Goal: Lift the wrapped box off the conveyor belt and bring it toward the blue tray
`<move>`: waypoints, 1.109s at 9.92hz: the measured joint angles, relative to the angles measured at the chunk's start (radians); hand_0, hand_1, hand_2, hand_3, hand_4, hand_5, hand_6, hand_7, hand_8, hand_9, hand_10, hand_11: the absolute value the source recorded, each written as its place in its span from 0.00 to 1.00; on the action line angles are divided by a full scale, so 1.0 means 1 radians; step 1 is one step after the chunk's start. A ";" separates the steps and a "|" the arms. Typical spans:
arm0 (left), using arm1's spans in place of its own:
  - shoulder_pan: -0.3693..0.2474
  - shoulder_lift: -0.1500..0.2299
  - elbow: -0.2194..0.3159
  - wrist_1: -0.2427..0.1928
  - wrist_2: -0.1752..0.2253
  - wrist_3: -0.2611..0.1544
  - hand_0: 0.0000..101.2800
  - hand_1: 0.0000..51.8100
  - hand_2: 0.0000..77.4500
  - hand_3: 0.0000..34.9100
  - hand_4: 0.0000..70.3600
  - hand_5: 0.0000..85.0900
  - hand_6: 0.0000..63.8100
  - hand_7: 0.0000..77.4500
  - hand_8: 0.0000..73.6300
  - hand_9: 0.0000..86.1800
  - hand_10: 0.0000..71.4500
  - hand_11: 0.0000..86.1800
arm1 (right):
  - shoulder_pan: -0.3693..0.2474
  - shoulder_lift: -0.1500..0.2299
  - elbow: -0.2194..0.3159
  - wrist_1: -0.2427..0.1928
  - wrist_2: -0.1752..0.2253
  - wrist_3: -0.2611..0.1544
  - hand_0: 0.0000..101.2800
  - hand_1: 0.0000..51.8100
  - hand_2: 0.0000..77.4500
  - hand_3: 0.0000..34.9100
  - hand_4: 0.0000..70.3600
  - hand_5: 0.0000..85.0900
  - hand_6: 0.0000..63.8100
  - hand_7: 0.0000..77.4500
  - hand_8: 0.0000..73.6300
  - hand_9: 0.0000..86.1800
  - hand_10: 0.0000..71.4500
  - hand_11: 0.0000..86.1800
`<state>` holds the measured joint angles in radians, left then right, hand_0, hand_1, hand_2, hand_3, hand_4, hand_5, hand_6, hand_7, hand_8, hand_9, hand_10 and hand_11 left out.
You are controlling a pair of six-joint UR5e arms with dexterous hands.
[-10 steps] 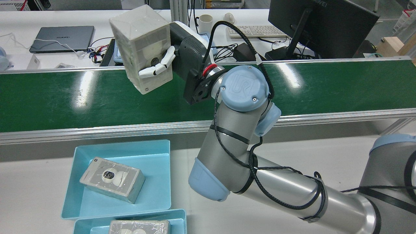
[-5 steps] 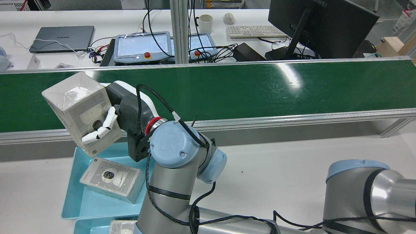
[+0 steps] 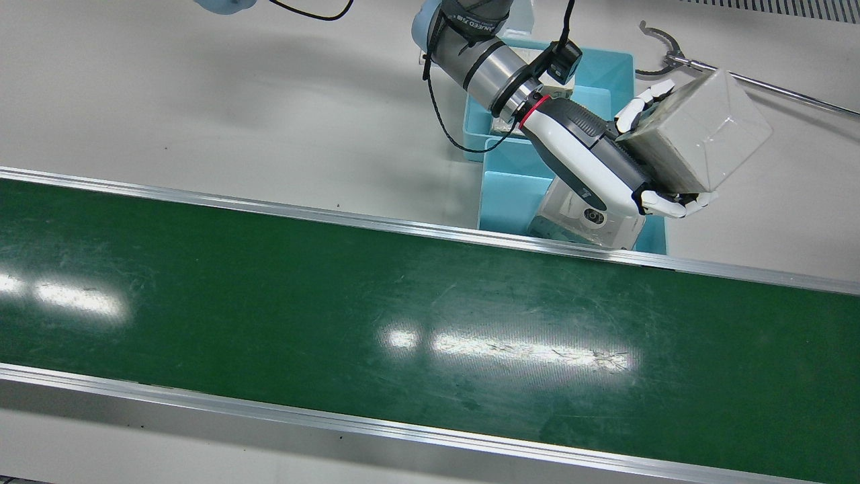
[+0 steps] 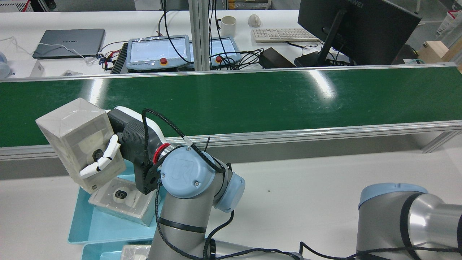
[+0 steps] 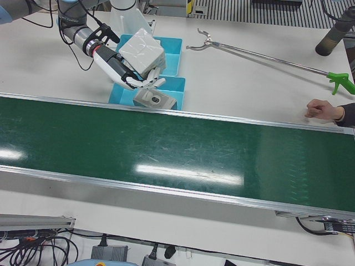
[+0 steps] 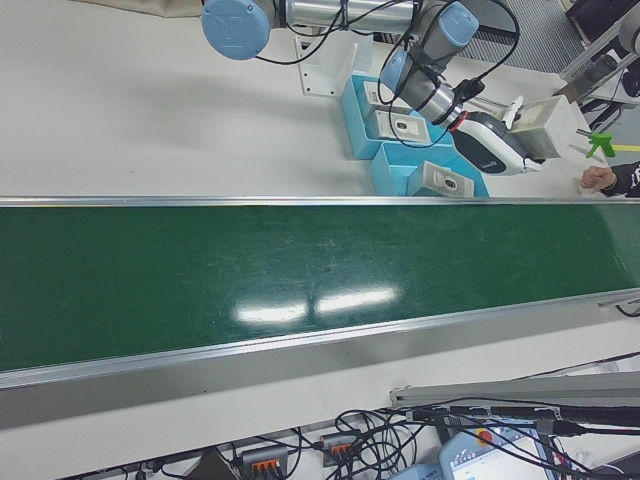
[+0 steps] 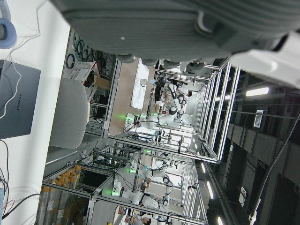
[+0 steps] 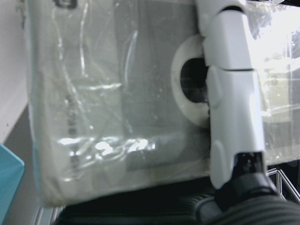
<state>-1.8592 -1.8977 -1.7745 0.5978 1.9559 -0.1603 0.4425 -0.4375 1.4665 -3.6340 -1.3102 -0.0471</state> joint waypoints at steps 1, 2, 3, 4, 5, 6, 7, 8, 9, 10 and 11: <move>0.000 0.000 0.000 0.000 0.000 0.000 0.00 0.00 0.01 0.00 0.00 0.01 0.01 0.01 0.01 0.01 0.01 0.01 | 0.000 0.004 0.000 0.011 -0.009 0.004 0.55 0.40 0.08 0.04 0.23 0.50 0.44 0.45 0.34 0.23 0.44 0.56; 0.000 0.000 0.000 0.000 0.000 0.000 0.00 0.00 0.01 0.00 0.00 0.01 0.01 0.01 0.01 0.01 0.01 0.01 | -0.001 0.009 -0.001 0.022 -0.018 0.007 0.55 0.40 0.08 0.04 0.23 0.50 0.44 0.45 0.34 0.23 0.44 0.56; 0.000 0.000 0.000 0.000 0.000 0.000 0.00 0.00 0.01 0.00 0.00 0.01 0.01 0.01 0.01 0.01 0.01 0.01 | -0.001 0.014 -0.001 0.029 -0.025 0.008 0.48 0.21 0.02 0.00 0.19 0.12 0.15 0.22 0.00 0.03 0.44 0.56; 0.000 0.000 0.000 0.000 0.000 0.000 0.00 0.00 0.01 0.00 0.00 0.01 0.01 0.01 0.01 0.01 0.01 0.01 | -0.001 0.018 0.000 0.032 -0.028 0.009 0.48 0.21 0.02 0.00 0.19 0.12 0.15 0.22 0.00 0.03 0.44 0.56; 0.000 0.000 0.000 0.000 0.000 0.000 0.00 0.00 0.01 0.00 0.00 0.01 0.01 0.01 0.01 0.01 0.01 0.01 | -0.001 0.021 0.000 0.034 -0.030 0.009 0.48 0.22 0.02 0.00 0.18 0.20 0.08 0.11 0.00 0.01 0.51 0.63; 0.000 0.000 0.000 0.000 0.000 0.000 0.00 0.00 0.01 0.00 0.00 0.01 0.01 0.01 0.01 0.01 0.01 0.01 | -0.001 0.023 0.001 0.035 -0.031 0.009 0.48 0.18 0.01 0.00 0.18 0.20 0.07 0.11 0.00 0.01 0.43 0.58; 0.000 0.000 0.000 0.000 0.000 0.000 0.00 0.00 0.01 0.00 0.00 0.01 0.01 0.01 0.01 0.01 0.01 0.01 | -0.001 0.024 0.002 0.035 -0.032 0.009 0.48 0.18 0.01 0.00 0.18 0.20 0.07 0.11 0.00 0.01 0.28 0.48; 0.000 0.000 0.000 0.000 0.000 0.000 0.00 0.00 0.01 0.00 0.00 0.01 0.01 0.01 0.01 0.01 0.01 0.01 | -0.001 0.028 0.002 0.034 -0.033 0.009 0.48 0.18 0.01 0.00 0.18 0.20 0.07 0.11 0.00 0.01 0.28 0.48; 0.000 0.000 0.000 0.000 0.000 0.000 0.00 0.00 0.01 0.00 0.00 0.01 0.01 0.01 0.01 0.01 0.01 0.01 | -0.001 0.034 0.003 0.034 -0.038 0.009 0.49 0.24 0.02 0.00 0.18 0.22 0.08 0.13 0.00 0.01 0.00 0.03; 0.000 0.000 0.000 0.000 0.000 0.000 0.00 0.00 0.01 0.00 0.00 0.01 0.01 0.01 0.01 0.01 0.01 0.01 | 0.000 0.037 0.005 0.033 -0.043 0.009 0.49 0.27 0.02 0.00 0.16 0.22 0.08 0.13 0.00 0.01 0.00 0.03; 0.000 0.000 0.000 0.000 0.000 0.000 0.00 0.00 0.01 0.00 0.00 0.01 0.01 0.01 0.01 0.01 0.01 0.01 | 0.002 0.037 0.010 0.033 -0.045 0.010 0.49 0.27 0.02 0.00 0.16 0.22 0.08 0.13 0.00 0.01 0.00 0.03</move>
<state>-1.8592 -1.8977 -1.7745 0.5978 1.9559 -0.1603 0.4441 -0.4005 1.4760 -3.6015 -1.3553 -0.0376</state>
